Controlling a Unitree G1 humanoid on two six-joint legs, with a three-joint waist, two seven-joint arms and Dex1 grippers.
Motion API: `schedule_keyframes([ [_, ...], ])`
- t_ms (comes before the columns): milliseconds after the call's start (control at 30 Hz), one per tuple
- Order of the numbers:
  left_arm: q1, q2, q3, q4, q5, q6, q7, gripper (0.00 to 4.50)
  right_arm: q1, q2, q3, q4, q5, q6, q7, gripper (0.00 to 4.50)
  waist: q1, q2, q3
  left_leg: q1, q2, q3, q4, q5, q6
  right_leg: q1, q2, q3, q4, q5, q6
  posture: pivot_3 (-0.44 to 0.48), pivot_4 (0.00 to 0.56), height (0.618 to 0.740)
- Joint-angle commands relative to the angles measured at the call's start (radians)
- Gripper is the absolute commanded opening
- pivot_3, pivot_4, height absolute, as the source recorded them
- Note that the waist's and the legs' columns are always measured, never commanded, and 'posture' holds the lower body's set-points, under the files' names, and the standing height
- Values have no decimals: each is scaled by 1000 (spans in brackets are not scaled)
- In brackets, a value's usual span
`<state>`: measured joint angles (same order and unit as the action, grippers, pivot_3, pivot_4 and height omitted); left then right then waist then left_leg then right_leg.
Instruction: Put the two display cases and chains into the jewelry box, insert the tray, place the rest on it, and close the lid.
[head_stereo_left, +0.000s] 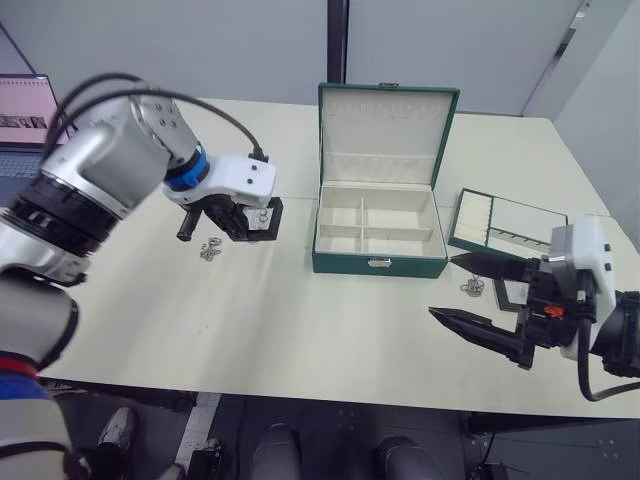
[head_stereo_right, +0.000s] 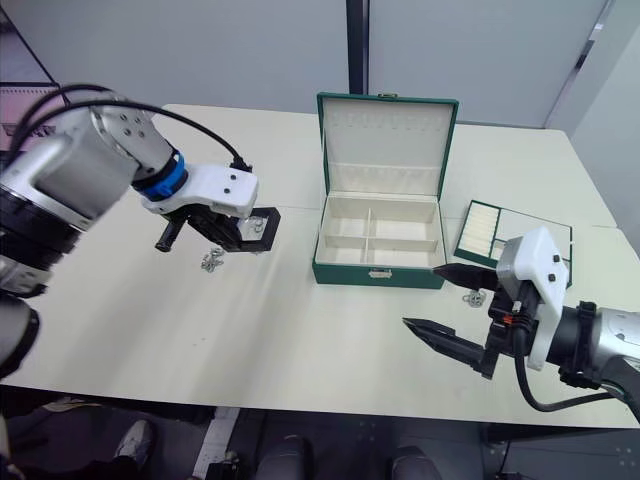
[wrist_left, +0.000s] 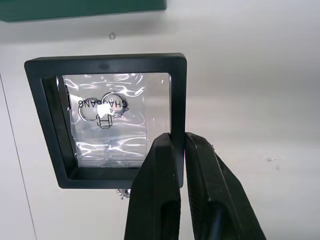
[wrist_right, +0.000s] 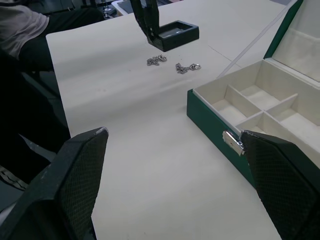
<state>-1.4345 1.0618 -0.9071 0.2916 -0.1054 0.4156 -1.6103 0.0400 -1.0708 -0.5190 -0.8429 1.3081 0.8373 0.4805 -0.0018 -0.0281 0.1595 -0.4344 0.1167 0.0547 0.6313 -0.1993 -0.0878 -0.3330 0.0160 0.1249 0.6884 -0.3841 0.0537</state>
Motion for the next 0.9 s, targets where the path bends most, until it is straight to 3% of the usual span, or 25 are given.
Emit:
schedule_keyframes([
  [33,-108,6,-54,-17,-111,45,-4,24,24,-1,-60,-6,-5,-10,-2,4500,0,0,0,0,0,0,0,0,0,0,0,0,0,0,0,0,150,740],
  [167,-189,-90,-87,56,-156,84,-4,24,48,15,-56,5,-45,-17,-18,4500,0,0,0,0,0,0,0,0,0,0,0,0,0,0,0,0,150,740],
  [467,-223,-425,20,385,35,-25,12,24,132,103,-113,20,-128,-47,-51,4500,-2,0,0,0,-1,1,0,0,0,-1,0,1,0,0,0,0,150,740],
  [567,-225,-562,67,541,99,-82,68,24,166,133,-136,14,-164,-55,-64,4500,-1,0,0,-1,-2,0,0,0,0,0,0,1,-1,0,0,0,150,740],
  [700,-233,-669,131,690,165,-149,122,24,176,144,-148,4,-164,-57,-74,4500,-6,1,1,-1,-2,1,-1,0,1,-1,0,1,-1,0,0,0,150,740],
  [900,-229,-818,218,877,257,-241,318,24,188,145,-160,-13,-158,-52,-97,4500,-2,0,1,-2,-3,0,-1,0,0,0,0,1,-2,0,0,0,150,740],
])
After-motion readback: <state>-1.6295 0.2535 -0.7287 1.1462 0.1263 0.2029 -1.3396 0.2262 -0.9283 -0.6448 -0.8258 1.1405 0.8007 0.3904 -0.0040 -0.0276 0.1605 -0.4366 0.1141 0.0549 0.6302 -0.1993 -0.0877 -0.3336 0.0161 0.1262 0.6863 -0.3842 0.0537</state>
